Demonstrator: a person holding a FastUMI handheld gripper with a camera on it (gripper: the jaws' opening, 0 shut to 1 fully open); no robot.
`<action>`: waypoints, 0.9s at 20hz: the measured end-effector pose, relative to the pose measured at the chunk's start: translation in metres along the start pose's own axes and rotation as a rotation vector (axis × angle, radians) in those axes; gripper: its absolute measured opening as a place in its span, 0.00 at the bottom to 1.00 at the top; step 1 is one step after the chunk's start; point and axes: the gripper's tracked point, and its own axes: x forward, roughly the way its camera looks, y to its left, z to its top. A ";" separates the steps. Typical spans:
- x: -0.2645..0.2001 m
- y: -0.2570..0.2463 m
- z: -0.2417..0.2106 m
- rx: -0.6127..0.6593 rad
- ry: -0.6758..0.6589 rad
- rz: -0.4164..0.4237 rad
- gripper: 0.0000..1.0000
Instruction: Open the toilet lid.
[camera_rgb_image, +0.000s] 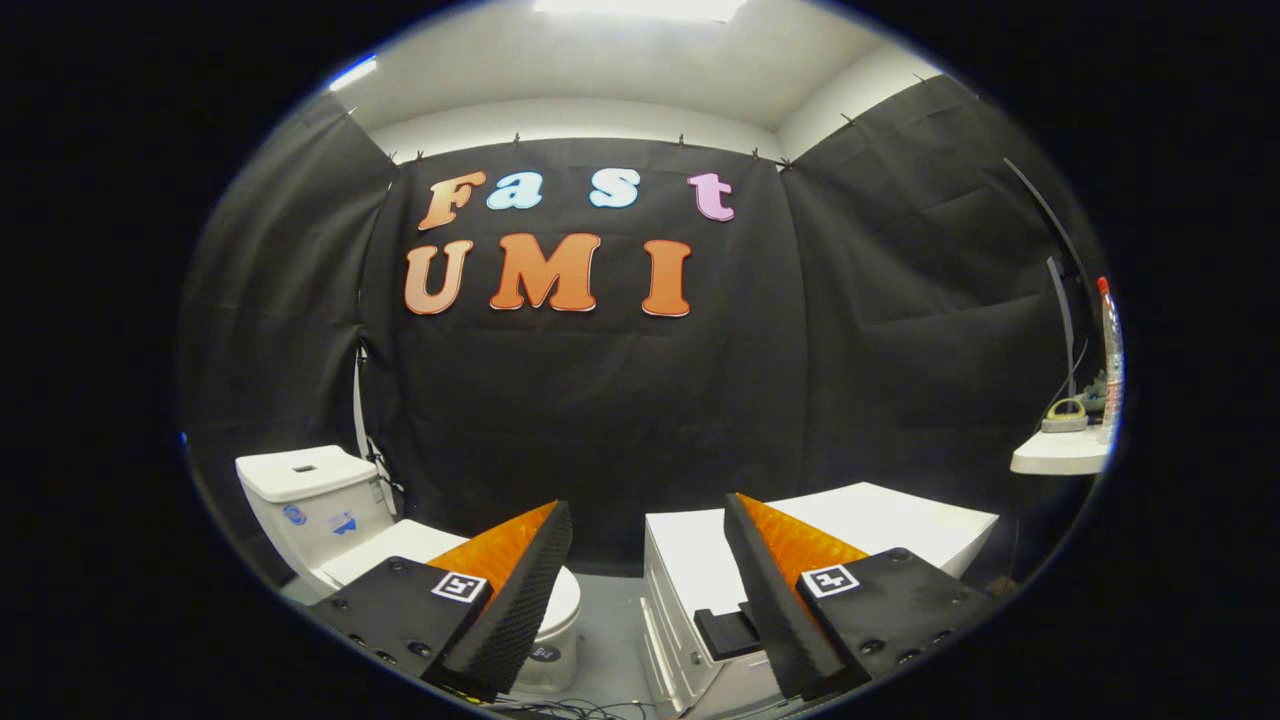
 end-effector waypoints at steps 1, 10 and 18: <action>-0.002 0.000 0.013 -0.030 -0.041 -0.016 0.98; 0.016 0.150 -0.074 0.083 0.124 0.084 0.99; 0.013 0.145 -0.223 0.327 0.504 -0.080 0.99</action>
